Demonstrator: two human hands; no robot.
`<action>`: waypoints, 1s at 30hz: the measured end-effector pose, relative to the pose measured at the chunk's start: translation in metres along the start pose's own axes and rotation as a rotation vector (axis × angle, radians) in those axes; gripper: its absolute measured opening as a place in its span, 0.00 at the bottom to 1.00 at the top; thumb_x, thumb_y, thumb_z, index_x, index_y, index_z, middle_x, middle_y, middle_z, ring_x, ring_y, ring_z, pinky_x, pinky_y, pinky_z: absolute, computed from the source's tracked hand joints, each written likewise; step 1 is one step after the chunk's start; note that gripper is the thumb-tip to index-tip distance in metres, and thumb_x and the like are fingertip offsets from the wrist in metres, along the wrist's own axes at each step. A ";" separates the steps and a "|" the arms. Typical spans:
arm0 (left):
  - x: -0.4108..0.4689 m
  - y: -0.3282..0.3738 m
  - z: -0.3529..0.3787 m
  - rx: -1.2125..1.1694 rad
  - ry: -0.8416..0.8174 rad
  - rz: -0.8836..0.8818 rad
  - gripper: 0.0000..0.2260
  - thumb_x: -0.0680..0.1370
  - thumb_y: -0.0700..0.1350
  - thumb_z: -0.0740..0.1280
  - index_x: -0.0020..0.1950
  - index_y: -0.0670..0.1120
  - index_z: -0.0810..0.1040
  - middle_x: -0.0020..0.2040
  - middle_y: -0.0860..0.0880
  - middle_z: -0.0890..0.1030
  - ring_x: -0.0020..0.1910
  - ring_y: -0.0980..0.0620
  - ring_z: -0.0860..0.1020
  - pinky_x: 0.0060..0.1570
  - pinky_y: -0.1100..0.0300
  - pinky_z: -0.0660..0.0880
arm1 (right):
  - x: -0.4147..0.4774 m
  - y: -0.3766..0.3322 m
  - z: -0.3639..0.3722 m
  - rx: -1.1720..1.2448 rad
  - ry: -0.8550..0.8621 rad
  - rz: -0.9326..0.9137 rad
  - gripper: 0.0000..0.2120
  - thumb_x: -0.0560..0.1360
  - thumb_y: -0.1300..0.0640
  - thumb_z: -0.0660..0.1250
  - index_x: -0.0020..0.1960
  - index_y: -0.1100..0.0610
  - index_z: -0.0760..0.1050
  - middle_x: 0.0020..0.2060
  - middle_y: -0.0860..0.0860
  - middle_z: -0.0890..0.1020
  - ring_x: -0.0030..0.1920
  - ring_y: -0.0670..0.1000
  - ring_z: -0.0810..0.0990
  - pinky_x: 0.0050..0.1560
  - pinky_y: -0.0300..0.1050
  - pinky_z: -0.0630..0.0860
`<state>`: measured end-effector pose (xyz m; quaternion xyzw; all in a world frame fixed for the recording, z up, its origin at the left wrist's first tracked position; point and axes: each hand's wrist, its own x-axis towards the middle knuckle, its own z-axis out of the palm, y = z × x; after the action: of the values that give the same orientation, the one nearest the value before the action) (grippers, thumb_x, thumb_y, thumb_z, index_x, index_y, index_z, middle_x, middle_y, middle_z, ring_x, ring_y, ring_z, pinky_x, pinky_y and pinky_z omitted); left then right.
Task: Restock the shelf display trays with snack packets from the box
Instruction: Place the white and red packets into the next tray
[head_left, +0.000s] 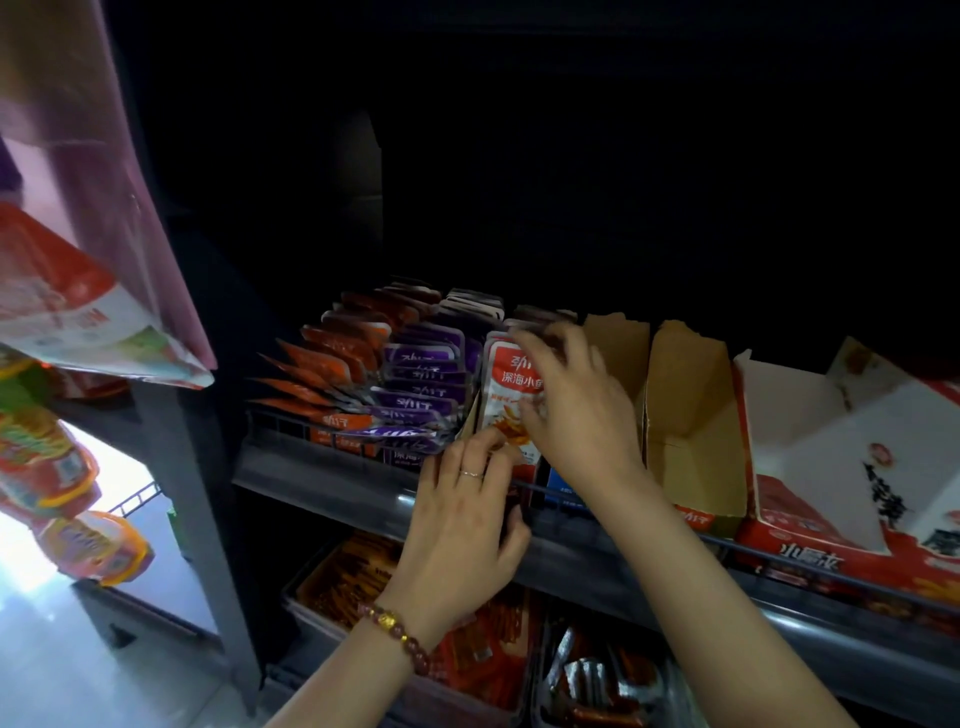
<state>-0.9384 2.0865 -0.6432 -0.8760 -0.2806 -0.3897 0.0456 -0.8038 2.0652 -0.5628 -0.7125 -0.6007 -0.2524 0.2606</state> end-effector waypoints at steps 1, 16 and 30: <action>0.000 0.000 0.000 -0.002 -0.004 -0.004 0.19 0.71 0.50 0.59 0.60 0.46 0.70 0.62 0.48 0.68 0.58 0.49 0.68 0.58 0.56 0.63 | 0.000 -0.001 0.000 -0.019 -0.003 0.025 0.32 0.71 0.56 0.72 0.72 0.52 0.65 0.66 0.56 0.69 0.59 0.56 0.73 0.43 0.49 0.79; -0.002 -0.001 -0.002 -0.007 -0.002 0.007 0.19 0.72 0.49 0.58 0.61 0.47 0.69 0.61 0.48 0.70 0.59 0.50 0.68 0.60 0.54 0.67 | 0.000 -0.007 0.004 -0.017 -0.047 0.094 0.33 0.74 0.47 0.68 0.75 0.51 0.59 0.70 0.57 0.62 0.63 0.58 0.71 0.51 0.51 0.75; -0.008 -0.001 -0.002 -0.002 -0.012 0.010 0.24 0.72 0.48 0.58 0.68 0.45 0.66 0.66 0.47 0.67 0.64 0.48 0.67 0.63 0.54 0.64 | -0.019 -0.009 -0.022 0.167 0.119 0.200 0.19 0.77 0.55 0.58 0.67 0.55 0.65 0.60 0.53 0.69 0.55 0.52 0.74 0.51 0.46 0.74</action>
<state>-0.9446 2.0831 -0.6475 -0.8797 -0.2760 -0.3846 0.0451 -0.8169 2.0382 -0.5583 -0.7285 -0.5290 -0.2159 0.3779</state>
